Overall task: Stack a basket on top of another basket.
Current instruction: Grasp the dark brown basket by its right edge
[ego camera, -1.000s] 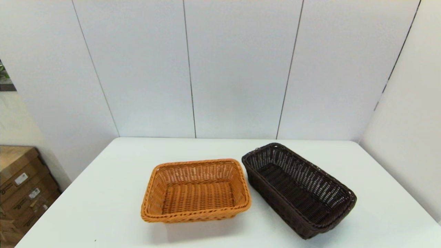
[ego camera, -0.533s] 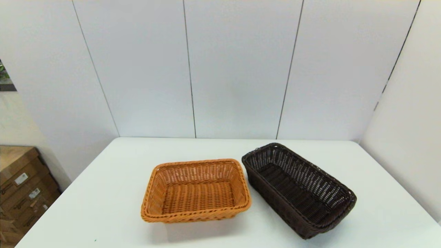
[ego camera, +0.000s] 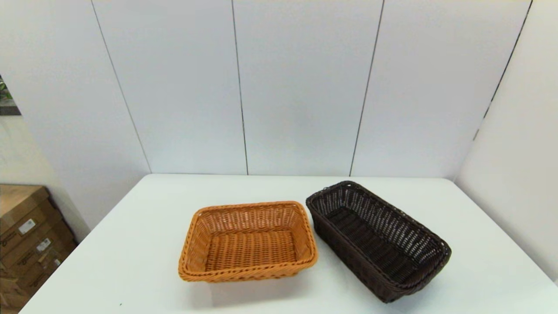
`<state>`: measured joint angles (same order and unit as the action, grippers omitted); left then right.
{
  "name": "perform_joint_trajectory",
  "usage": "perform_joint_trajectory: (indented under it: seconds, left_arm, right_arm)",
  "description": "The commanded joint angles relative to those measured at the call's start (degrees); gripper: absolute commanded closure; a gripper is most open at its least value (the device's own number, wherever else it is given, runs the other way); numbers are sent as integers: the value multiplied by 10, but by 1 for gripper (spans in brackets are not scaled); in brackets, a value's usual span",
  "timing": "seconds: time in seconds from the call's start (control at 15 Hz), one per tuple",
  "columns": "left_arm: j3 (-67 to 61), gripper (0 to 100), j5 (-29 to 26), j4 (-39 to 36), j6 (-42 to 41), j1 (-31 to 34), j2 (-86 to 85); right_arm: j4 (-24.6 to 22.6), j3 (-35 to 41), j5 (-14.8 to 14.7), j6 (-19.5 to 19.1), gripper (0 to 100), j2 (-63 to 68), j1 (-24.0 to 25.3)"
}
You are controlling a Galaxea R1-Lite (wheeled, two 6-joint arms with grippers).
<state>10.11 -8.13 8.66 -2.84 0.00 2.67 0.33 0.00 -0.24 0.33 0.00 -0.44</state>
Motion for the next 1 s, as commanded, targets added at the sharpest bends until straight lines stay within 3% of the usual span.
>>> perform_joint_trajectory:
  seconds: [0.07,0.4,0.67,1.0]
  left_arm:
    - [-12,0,6,-8,-7,0,-28]
    - [-72,0,7,-58,-28,0,-28]
    - [-99,0,70,-68,-27,0,-28]
    - [-102,0,76,-86,11,0,-28]
  right_arm:
    - [0,0,0,0,0,1,0]
    - [0,0,0,0,0,1,0]
    - [0,0,0,0,0,1,0]
    - [0,0,0,0,0,1,0]
